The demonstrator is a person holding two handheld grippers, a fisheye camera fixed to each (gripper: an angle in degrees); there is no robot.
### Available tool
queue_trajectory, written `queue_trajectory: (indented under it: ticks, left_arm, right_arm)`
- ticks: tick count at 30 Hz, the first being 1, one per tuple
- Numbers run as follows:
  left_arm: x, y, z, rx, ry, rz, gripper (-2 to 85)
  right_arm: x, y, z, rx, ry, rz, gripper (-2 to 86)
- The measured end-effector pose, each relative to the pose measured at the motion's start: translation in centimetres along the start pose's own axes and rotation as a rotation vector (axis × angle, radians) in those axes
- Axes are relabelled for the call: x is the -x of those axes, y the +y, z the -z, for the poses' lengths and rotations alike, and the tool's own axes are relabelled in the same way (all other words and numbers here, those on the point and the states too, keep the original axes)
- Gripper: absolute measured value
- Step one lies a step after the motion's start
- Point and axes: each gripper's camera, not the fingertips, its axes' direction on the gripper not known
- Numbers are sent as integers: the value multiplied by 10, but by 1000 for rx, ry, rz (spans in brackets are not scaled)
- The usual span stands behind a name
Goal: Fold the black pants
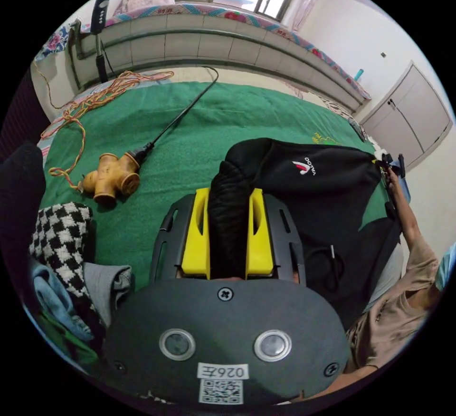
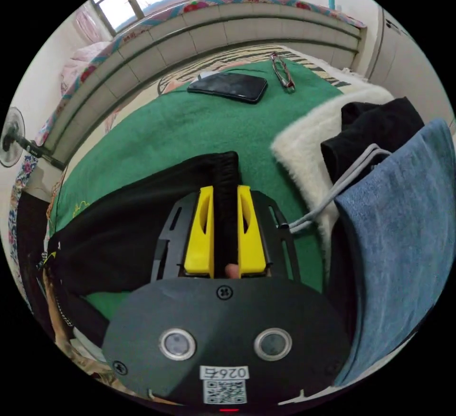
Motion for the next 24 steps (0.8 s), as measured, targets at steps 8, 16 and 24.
queue_trajectory:
  ticks: [8,16,24]
  left_arm:
    - [-46,23,74,-165,-221,-59,67]
    - [-96,-11,82,-219,-318,-160,141]
    - [-83,-63,-15,66,-135,-117,-2]
  right_arm:
    - [31,32,29,-236,226,139,66]
    - [71,14,7,-200,185,241,100]
    - [85,-2,-12,-132,147,253,23]
